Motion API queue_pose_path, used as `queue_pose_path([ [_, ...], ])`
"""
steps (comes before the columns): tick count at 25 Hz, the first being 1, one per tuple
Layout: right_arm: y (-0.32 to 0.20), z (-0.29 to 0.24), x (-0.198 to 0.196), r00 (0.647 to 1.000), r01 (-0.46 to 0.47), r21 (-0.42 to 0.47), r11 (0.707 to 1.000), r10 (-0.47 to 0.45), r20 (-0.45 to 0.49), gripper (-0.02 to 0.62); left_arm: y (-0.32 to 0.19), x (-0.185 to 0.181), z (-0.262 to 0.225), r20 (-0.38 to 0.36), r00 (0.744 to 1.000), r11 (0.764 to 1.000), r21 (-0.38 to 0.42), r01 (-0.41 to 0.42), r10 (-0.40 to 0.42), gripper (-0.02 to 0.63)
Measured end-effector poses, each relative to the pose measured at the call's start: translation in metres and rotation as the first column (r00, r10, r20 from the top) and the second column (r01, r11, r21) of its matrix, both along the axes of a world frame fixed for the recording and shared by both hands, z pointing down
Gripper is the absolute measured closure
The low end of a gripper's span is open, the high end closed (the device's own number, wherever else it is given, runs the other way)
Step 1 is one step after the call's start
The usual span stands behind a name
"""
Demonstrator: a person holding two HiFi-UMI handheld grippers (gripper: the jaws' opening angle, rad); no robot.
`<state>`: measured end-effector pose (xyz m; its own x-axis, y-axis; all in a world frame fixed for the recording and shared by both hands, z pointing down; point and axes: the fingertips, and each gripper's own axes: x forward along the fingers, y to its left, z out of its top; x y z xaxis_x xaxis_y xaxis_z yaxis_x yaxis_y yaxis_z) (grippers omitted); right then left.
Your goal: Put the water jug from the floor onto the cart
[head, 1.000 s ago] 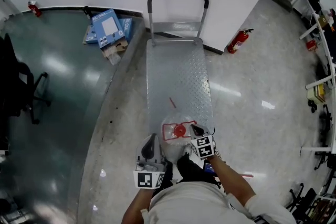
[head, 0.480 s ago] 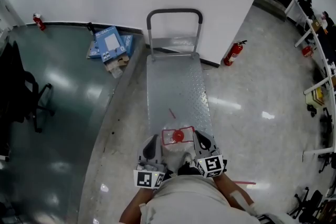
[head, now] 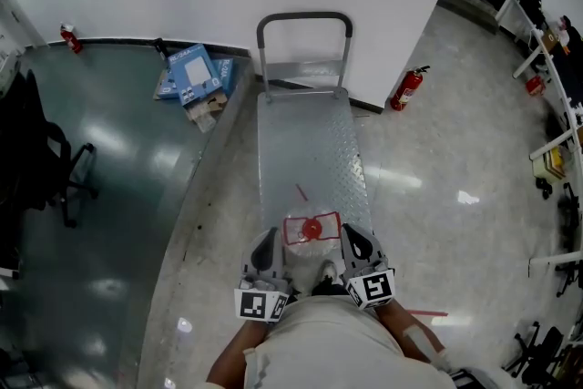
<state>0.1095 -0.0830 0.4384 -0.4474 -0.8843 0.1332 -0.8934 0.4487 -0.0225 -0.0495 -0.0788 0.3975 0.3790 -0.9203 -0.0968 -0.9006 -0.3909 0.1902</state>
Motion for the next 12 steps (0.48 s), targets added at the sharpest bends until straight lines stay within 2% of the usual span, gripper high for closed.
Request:
queue_pose_path([
  [12,0.0024,-0.0059,0.0015,1.000,-0.004,0.029,1.000,0.004,0.011,0.584,0.0064,-0.0006,0.0016,0.001,1.000,1.000,-0.002,0.004,-0.004,0.603],
])
